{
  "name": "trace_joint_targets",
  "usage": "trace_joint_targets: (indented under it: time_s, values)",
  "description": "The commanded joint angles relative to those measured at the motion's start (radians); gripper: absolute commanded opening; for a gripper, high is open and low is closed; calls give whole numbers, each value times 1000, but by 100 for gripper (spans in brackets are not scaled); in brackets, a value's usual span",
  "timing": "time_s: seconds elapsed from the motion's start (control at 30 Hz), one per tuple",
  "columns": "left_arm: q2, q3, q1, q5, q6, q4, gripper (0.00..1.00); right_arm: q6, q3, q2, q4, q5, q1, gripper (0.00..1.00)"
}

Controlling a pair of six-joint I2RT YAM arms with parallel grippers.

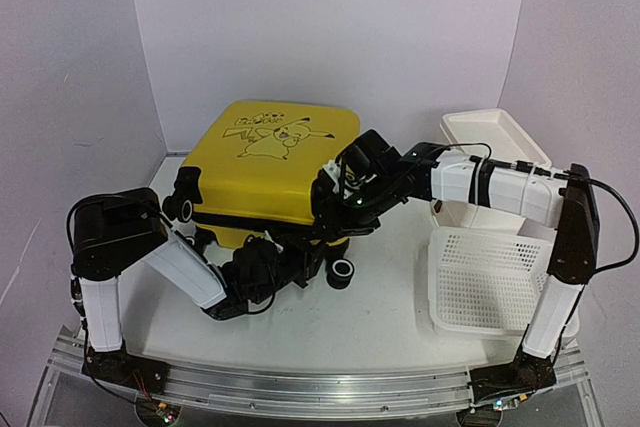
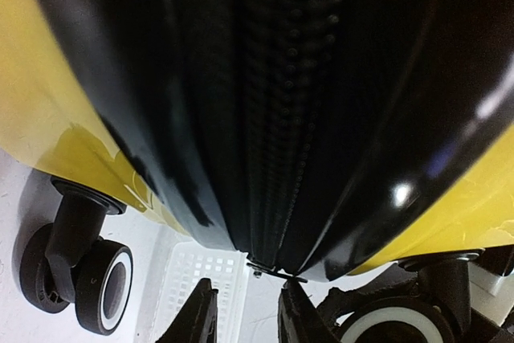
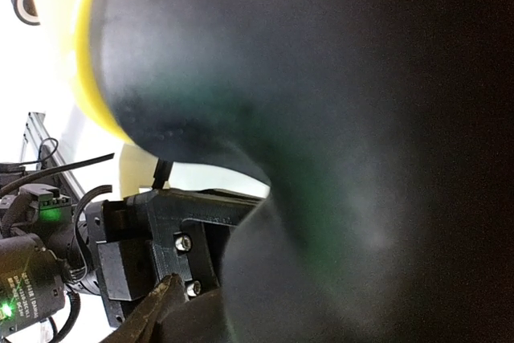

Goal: Open, take out, and arrange the luggage

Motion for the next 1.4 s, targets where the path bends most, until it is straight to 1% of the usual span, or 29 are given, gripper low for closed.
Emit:
trace_joint_targets:
  time_s: [0.0,0.07,0.17,0.23,0.27,0.3,0.37,0.43,0.47,0.5,0.53,0.57,0.63,0.67,0.77,0.8,0.87,0.93,1.07,1.13,1.2,1.3,1.37]
  values:
    - [-12,53,39,-9,74,156,20,-47,40,-131,-28,-181,55,0]
    - [-46,16,39,4,120,161,16,-49,35,-134,-28,-180,56,0]
    - [-124,-51,32,33,223,148,12,-48,39,-144,-30,-150,54,1]
    - [-189,-104,28,37,273,88,13,-43,41,-153,-29,-131,50,6]
    - [-228,-132,28,32,313,51,17,-38,43,-157,-30,-124,49,10]
    - [-277,-155,28,24,342,-15,24,-33,45,-160,-37,-115,49,13]
    - [-367,-183,28,6,387,-159,41,-25,57,-164,-80,-63,48,18]
    - [-431,-196,29,-9,424,-252,56,-5,81,-168,-151,45,49,38]
    - [-456,-201,30,-15,449,-276,62,7,95,-166,-194,105,48,52]
    - [-484,-201,31,-28,466,-321,72,21,110,-163,-239,173,48,64]
    - [-512,-199,31,-45,475,-380,79,28,122,-162,-280,237,48,73]
    - [-541,-193,31,-63,492,-448,83,33,126,-162,-306,280,48,80]
    - [-594,-191,32,-91,550,-531,86,41,123,-170,-320,357,48,94]
    - [-612,-193,32,-107,578,-550,89,41,122,-173,-320,373,49,98]
    - [-650,-196,49,-139,588,-612,93,38,130,-179,-320,387,47,98]
    - [-656,-191,65,-133,591,-633,93,34,134,-174,-316,372,42,98]
    - [-664,-156,103,-111,601,-724,94,34,161,-137,-314,342,34,98]
    - [-662,-111,150,-76,625,-808,95,38,197,-85,-315,332,32,98]
    - [-647,-80,293,48,663,-850,93,108,282,13,-318,303,11,98]
    - [-654,-59,343,60,708,-889,93,148,320,60,-317,281,9,91]
    - [-658,-33,403,82,774,-918,94,172,359,116,-315,208,9,83]
    - [-644,18,512,181,840,-962,94,203,387,162,-299,109,11,64]
    - [-626,68,568,259,909,-982,94,220,390,172,-264,59,15,56]
